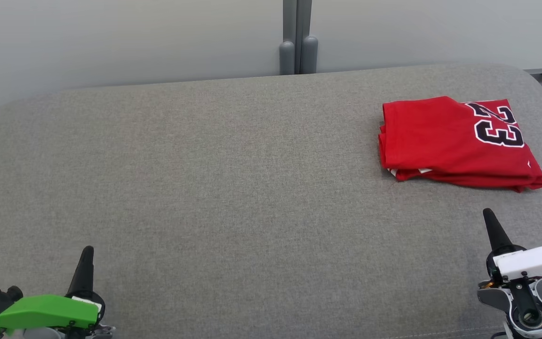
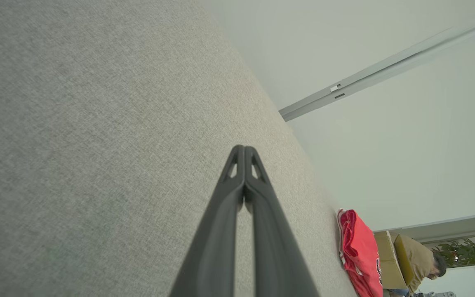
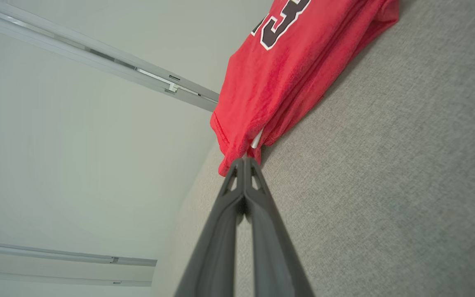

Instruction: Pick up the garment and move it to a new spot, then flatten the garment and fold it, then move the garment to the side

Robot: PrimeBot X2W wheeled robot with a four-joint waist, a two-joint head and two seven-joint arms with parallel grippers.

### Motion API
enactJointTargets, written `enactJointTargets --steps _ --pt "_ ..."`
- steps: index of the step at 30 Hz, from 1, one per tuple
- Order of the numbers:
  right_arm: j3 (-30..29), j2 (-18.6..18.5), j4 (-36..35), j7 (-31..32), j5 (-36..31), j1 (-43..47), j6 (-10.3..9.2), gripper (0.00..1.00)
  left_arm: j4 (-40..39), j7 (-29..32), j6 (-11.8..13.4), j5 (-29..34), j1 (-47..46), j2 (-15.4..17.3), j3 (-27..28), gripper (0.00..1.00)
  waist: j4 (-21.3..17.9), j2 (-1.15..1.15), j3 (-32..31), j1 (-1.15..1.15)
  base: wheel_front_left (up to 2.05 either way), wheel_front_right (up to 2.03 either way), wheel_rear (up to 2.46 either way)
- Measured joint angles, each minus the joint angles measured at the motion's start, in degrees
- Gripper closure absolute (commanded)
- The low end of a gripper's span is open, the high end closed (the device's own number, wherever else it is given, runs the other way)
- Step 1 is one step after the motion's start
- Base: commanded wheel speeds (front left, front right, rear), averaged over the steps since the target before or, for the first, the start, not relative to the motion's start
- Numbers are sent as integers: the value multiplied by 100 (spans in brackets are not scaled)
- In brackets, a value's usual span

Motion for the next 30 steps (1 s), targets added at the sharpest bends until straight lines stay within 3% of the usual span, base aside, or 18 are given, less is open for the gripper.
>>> enactJointTargets --steps 30 --pt "-573 428 53 532 1715 -219 403 100 208 492 -401 -1717 -262 -281 345 100 38 0 -126 0 0 0 0"
